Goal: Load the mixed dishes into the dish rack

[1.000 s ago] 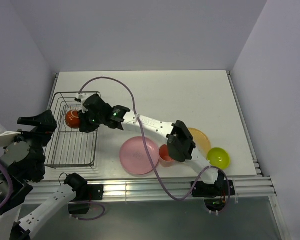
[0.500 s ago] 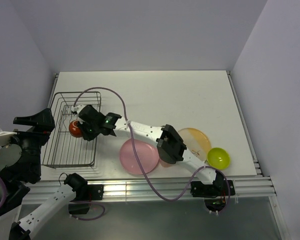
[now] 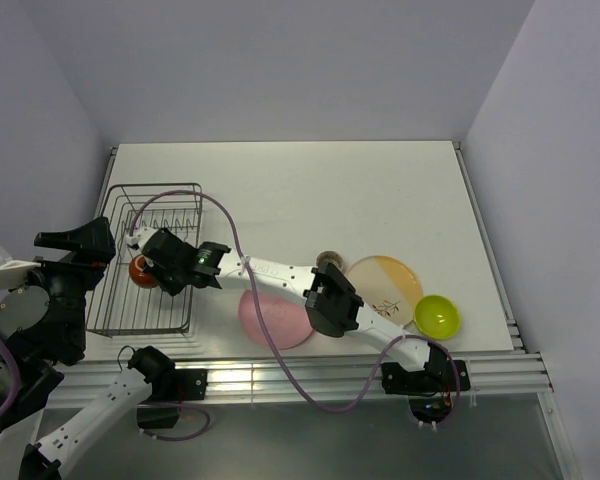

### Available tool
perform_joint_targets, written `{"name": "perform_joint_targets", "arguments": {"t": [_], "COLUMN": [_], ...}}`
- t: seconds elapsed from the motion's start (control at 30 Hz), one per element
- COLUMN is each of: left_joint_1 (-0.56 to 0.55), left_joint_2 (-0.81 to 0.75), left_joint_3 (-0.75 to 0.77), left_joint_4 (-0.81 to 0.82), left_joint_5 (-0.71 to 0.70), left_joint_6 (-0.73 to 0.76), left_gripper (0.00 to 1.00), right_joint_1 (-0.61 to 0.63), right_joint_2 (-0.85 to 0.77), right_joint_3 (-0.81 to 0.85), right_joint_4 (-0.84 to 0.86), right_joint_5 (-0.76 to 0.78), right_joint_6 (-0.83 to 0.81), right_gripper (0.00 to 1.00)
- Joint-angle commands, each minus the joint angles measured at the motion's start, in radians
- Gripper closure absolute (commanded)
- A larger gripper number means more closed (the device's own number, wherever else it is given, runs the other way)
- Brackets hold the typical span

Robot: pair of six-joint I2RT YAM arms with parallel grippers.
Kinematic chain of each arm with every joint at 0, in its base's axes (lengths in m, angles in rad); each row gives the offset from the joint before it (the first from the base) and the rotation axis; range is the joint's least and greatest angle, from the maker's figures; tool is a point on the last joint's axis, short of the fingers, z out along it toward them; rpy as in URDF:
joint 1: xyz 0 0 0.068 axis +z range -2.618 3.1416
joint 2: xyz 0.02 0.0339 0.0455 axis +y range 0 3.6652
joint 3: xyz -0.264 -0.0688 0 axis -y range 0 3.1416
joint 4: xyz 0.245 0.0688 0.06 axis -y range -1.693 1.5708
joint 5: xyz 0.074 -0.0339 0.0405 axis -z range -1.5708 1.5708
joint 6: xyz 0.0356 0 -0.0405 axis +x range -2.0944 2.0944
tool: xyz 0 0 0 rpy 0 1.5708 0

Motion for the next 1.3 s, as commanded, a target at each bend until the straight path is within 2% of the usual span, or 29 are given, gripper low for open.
{"name": "perform_joint_targets", "arguments": {"t": [0.0,0.1,0.43,0.8,0.87,0.97,1.27], "left_joint_1": [-0.001,-0.001,-0.001,-0.001,-0.001,-0.001,-0.001], "left_joint_2": [0.001,-0.002,-0.014,-0.004,-0.004,-0.004,0.016], "left_joint_3": [-0.003,-0.006,-0.006,-0.003,-0.002,0.005,0.006], "left_joint_4": [0.035,0.041,0.045,0.050,0.053,0.055,0.056], "left_joint_5": [0.016,0.018,0.010,0.012,0.010,0.007,0.010], "left_joint_6": [0.026,0.030,0.043,0.055,0.058,0.064,0.067], "left_gripper": [0.06,0.05,0.05,0.05,0.05,0.05,0.05], "right_joint_1": [0.003,0.003,0.012,0.025,0.025,0.025,0.025], "right_joint_2": [0.022,0.033,0.069,0.069,0.072,0.073,0.039], "right_joint_3": [0.063,0.076,0.094,0.080,0.080,0.080,0.051], "right_joint_4": [0.041,0.044,0.055,0.058,0.052,0.046,0.072], "right_joint_5": [0.085,0.088,0.119,0.104,0.095,0.093,0.116], "right_joint_6": [-0.063,-0.087,-0.150,-0.175,-0.175,-0.209,-0.199], "right_gripper": [0.98,0.94,0.92,0.70,0.62,0.54,0.45]}}
